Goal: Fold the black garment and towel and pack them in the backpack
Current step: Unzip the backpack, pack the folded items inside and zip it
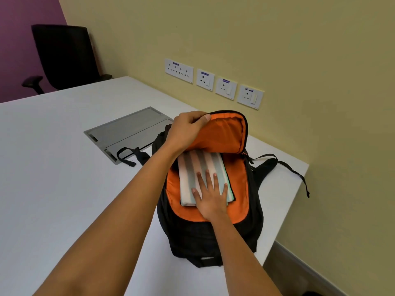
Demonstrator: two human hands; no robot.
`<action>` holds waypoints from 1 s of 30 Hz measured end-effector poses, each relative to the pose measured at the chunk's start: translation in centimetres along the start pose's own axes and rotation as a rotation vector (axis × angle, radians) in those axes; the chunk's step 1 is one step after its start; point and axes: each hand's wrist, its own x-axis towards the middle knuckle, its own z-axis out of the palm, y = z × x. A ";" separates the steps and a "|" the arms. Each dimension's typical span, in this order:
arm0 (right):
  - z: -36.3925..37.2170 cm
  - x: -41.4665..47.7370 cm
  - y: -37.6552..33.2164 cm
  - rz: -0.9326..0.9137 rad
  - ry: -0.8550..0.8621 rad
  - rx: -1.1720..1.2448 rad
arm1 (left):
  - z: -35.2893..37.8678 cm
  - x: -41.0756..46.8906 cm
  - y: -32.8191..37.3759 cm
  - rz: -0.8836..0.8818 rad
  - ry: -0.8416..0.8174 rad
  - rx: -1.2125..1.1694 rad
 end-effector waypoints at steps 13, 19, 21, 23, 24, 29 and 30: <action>-9.1 -7.0 -0.6 -0.210 0.707 0.300 | 1.0 -5.1 -2.2 -0.011 -0.193 0.049; -17.6 -4.7 -1.3 -0.200 0.979 0.427 | 1.7 -6.9 -3.5 -0.045 -0.299 0.057; -18.4 -2.9 -1.0 -0.155 0.780 0.416 | 1.9 -7.8 -4.0 -0.066 -0.339 0.088; -17.6 -1.0 -0.2 -0.106 0.587 0.361 | 2.2 -8.5 -4.9 -0.082 -0.382 0.116; -17.0 -0.2 0.3 -0.088 0.500 0.320 | 2.3 -8.8 -5.5 -0.083 -0.406 0.137; -11.8 1.9 1.8 -0.047 0.087 0.175 | 3.0 -10.4 -8.6 -0.111 -0.592 0.312; -10.6 2.0 2.0 -0.043 0.021 0.138 | 3.2 -10.5 -9.2 -0.119 -0.641 0.360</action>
